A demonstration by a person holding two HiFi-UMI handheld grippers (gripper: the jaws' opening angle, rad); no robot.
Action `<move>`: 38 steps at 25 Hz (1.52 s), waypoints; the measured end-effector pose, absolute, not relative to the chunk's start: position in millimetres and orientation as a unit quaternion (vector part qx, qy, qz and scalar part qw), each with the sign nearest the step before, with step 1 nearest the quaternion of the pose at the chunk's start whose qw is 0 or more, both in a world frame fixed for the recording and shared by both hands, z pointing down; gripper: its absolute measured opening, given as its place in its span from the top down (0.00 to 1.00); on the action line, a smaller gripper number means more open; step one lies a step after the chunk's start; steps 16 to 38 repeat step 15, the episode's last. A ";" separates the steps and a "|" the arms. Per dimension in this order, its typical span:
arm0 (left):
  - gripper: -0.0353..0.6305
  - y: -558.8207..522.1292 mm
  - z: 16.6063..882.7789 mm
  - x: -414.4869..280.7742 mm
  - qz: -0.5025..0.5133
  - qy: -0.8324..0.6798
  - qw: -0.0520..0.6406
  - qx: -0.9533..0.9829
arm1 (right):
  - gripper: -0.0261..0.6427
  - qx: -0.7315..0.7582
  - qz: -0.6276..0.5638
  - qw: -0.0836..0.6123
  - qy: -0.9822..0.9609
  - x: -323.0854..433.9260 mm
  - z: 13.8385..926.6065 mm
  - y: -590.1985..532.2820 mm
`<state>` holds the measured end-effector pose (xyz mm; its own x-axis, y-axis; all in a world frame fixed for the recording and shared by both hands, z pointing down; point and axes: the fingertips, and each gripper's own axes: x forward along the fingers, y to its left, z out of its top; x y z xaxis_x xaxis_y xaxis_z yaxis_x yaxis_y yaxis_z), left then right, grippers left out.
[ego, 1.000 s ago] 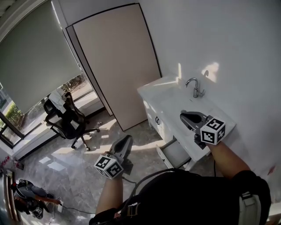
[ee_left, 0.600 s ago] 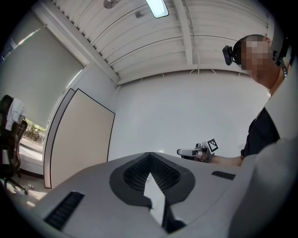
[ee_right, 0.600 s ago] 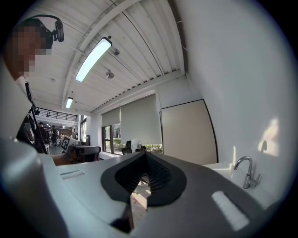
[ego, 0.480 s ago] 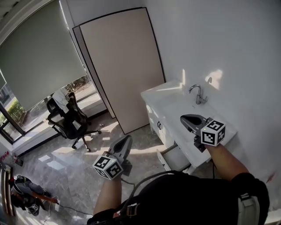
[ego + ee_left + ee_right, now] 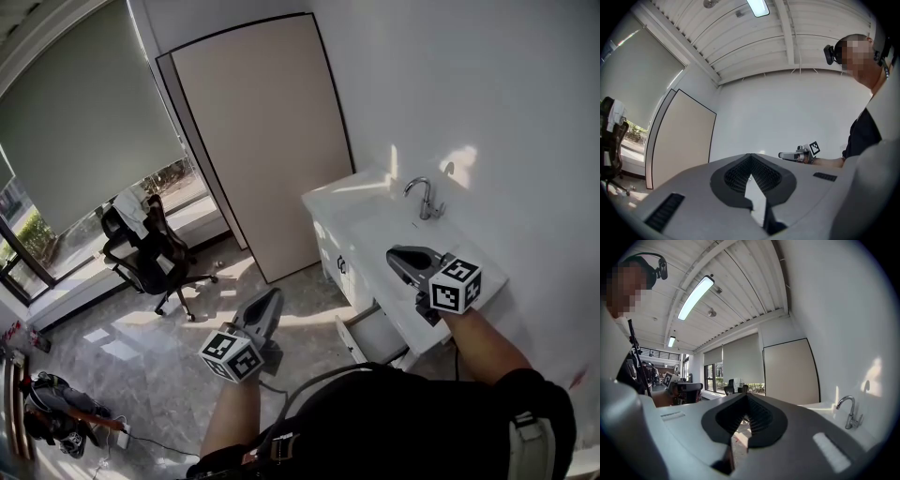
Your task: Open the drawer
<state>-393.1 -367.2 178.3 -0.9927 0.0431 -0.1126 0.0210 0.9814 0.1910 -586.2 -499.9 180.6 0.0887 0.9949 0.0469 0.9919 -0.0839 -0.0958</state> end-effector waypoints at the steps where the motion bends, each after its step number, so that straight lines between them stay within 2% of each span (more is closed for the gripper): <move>1: 0.94 -367.7 177.7 -392.0 0.095 0.994 0.058 0.016 | 0.96 -0.736 0.014 0.051 -0.674 -584.7 180.0 -500.1; 38: 0.94 -376.2 177.7 -388.0 0.092 0.994 0.052 0.007 | 0.96 -0.740 0.008 0.049 -0.671 -575.2 182.2 -507.2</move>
